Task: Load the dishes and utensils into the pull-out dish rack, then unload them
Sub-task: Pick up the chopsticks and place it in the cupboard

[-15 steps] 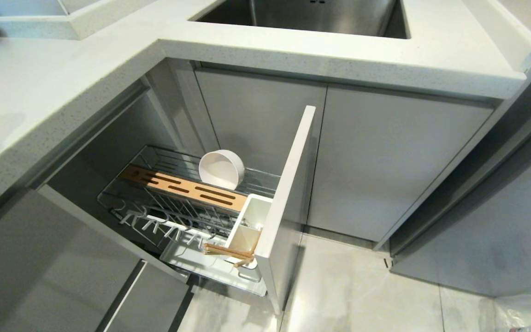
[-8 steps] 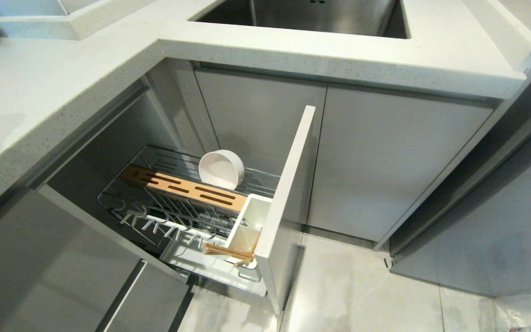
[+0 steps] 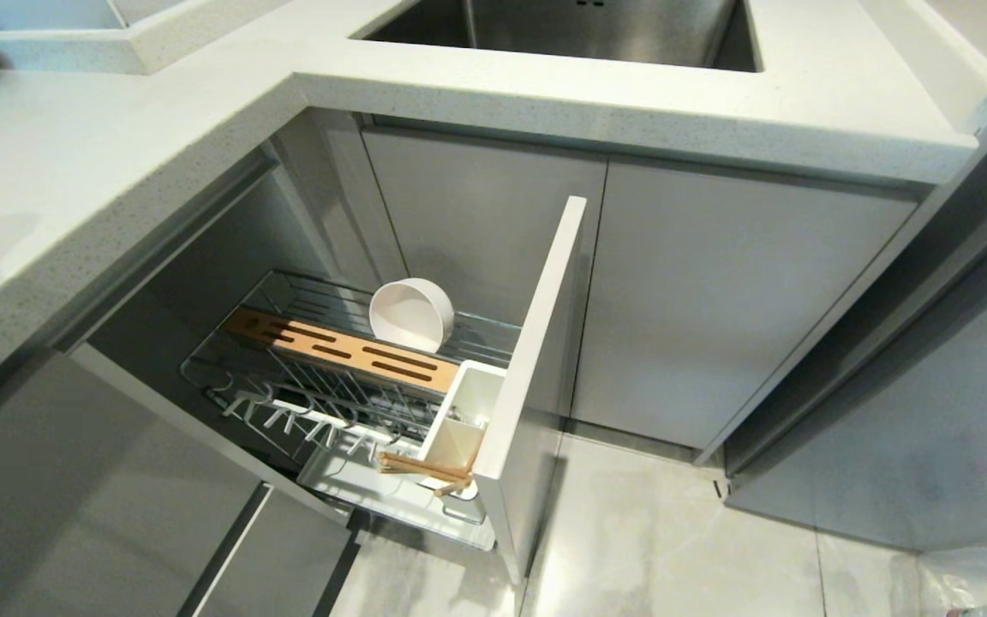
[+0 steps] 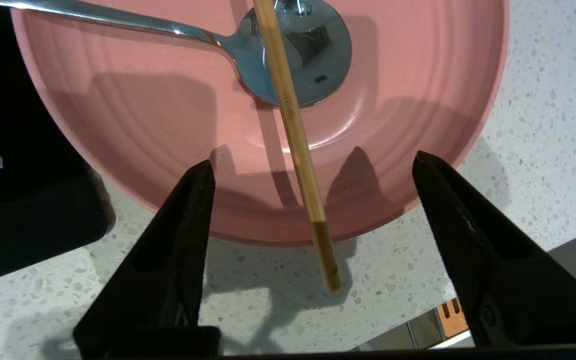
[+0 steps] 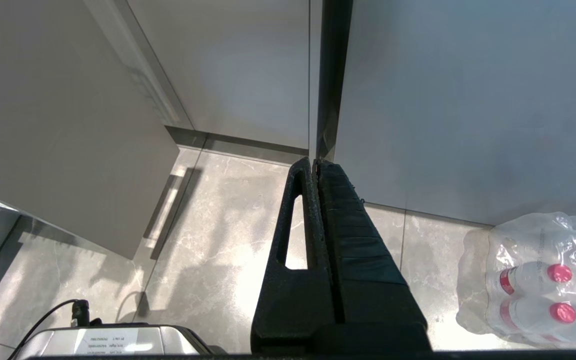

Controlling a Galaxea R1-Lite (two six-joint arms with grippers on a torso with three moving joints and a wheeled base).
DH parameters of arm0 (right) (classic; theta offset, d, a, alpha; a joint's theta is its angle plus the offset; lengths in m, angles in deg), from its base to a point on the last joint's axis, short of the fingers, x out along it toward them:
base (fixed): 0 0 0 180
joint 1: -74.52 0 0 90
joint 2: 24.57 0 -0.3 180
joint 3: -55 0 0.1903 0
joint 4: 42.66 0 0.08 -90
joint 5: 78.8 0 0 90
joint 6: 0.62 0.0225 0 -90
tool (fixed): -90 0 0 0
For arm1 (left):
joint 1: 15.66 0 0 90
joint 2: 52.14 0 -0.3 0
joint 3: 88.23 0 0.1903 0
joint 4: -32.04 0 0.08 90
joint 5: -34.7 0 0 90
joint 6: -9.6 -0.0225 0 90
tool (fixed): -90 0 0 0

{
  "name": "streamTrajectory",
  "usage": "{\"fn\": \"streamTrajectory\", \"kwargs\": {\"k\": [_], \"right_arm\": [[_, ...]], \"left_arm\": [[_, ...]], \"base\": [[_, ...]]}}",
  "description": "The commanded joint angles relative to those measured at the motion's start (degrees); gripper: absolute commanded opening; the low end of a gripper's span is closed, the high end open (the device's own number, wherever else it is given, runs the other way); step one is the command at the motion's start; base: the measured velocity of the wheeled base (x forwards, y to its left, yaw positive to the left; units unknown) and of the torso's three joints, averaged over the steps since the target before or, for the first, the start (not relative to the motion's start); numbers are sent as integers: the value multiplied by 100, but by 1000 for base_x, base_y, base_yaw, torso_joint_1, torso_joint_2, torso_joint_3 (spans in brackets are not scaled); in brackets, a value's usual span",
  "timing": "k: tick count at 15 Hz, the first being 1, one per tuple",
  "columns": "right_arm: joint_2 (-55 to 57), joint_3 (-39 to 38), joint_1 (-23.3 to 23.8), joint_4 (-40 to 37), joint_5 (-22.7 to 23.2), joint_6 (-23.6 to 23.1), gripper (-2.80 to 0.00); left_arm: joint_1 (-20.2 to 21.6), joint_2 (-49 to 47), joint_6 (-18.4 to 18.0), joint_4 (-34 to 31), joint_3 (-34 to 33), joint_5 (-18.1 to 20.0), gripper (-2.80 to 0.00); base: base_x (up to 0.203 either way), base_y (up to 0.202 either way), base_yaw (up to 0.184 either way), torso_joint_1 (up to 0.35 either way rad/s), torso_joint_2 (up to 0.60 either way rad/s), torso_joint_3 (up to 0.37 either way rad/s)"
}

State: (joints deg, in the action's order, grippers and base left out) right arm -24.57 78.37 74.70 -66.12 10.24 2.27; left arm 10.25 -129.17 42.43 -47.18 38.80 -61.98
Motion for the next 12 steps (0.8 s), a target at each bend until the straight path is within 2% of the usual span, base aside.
{"fn": "streamTrajectory", "kwargs": {"k": [1, 12], "right_arm": [[0, -9, -1, 1, 0, 1, -280], [0, -9, -1, 1, 0, 1, -280]], "left_arm": [[35, -31, 22, -24, -37, 22, 0], [143, -231, 13, 162, -68, 131, 0]], "base": [[0, 0, 0, 0, 0, 0], [0, 0, 0, 0, 0, 0]]}}
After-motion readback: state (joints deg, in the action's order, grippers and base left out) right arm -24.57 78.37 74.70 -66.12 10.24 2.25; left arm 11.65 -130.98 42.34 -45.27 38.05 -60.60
